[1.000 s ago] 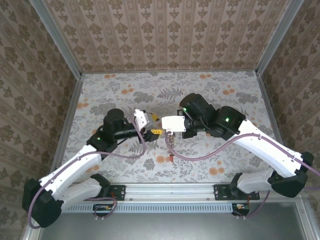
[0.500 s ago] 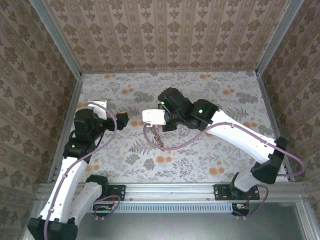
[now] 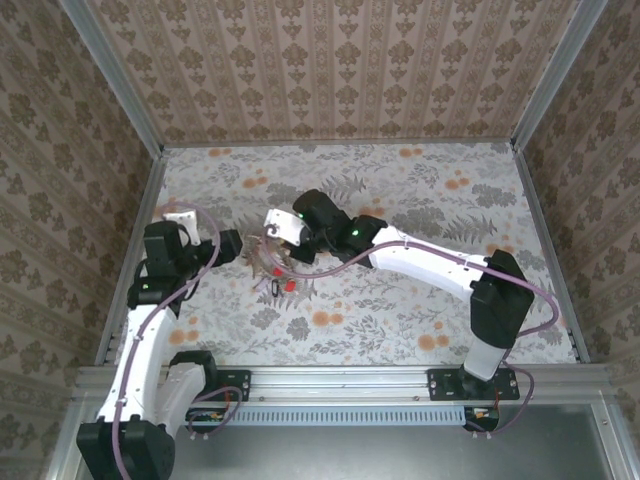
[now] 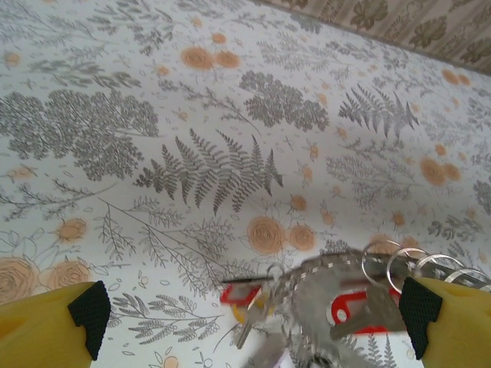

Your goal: Put the keys on the keyring

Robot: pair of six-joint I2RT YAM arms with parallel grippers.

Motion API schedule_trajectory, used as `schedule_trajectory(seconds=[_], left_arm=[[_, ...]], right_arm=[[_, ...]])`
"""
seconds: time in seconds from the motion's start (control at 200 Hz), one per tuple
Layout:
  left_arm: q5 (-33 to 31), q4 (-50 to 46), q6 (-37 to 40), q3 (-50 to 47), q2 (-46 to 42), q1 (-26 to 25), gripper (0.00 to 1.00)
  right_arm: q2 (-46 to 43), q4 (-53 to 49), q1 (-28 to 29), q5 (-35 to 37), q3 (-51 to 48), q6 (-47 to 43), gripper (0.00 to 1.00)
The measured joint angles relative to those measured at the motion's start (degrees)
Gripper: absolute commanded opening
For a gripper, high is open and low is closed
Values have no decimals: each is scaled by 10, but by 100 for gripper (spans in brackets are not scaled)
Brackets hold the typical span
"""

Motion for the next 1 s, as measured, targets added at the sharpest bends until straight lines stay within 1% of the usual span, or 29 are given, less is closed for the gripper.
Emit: schedule_trajectory(seconds=[0.15, 0.41, 0.455, 0.495, 0.61, 0.73, 0.8, 0.845, 0.905, 1.0], left_arm=[[6, 17, 0, -19, 1, 0, 100], [3, 50, 0, -41, 15, 0, 100], [-2, 55, 0, -44, 19, 0, 100], [-10, 61, 0, -48, 23, 0, 100], [-43, 82, 0, -67, 29, -1, 100], [-102, 104, 11, -96, 29, -8, 100], [-132, 111, 24, -105, 30, -11, 100], [-145, 116, 35, -106, 35, -12, 100], [-160, 124, 55, -105, 44, -11, 100], [-181, 135, 82, -105, 53, -12, 100]], right_arm=[[-4, -14, -43, -1, -62, -15, 0], [-57, -67, -130, 19, -152, -78, 2], [-65, -74, -147, 23, -171, -92, 4], [-71, -81, -161, 27, -187, -104, 10], [-80, -98, -196, 38, -233, -147, 19], [-83, -107, -221, 42, -281, -192, 27], [-93, -112, -239, 42, -309, -207, 29], [-107, -116, -256, 42, -327, -212, 30], [-136, -118, -279, 41, -344, -217, 35], [-203, -118, -318, 32, -357, -212, 38]])
